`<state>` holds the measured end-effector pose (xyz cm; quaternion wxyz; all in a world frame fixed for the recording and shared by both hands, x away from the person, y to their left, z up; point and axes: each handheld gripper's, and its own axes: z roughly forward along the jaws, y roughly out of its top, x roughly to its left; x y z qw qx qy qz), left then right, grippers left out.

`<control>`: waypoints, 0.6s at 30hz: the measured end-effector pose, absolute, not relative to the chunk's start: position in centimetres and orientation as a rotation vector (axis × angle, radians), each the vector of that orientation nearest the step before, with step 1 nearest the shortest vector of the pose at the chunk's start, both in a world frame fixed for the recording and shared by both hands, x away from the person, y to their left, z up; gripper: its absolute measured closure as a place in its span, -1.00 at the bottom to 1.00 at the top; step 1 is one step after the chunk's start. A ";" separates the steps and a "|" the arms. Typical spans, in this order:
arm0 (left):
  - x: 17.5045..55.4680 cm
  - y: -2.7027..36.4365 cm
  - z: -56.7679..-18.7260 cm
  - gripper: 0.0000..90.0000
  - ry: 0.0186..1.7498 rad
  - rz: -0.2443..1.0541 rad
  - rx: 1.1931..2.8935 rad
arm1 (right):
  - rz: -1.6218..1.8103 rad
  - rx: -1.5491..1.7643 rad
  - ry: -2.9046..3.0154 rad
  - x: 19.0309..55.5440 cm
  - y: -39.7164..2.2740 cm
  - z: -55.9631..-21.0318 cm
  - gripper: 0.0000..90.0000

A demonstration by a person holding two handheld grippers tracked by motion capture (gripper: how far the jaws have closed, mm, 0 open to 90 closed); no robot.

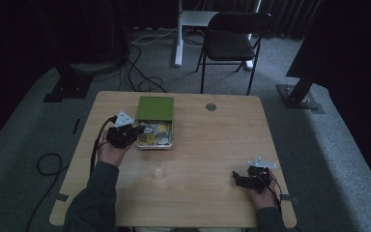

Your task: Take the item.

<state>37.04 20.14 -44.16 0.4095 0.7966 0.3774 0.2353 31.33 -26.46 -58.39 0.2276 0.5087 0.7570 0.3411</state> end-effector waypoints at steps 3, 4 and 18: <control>37.0 20.2 -44.0 1.00 0.950 0.600 2.006 | 0.940 1.402 2.085 31.3 -26.4 -58.4 -0.70; 36.9 20.2 -43.9 1.00 0.951 0.601 2.002 | 0.939 1.402 2.085 31.3 -26.4 -58.4 -0.70; 36.7 20.1 -43.2 1.00 0.933 0.596 2.024 | 0.940 1.403 2.085 31.3 -26.4 -58.4 -0.70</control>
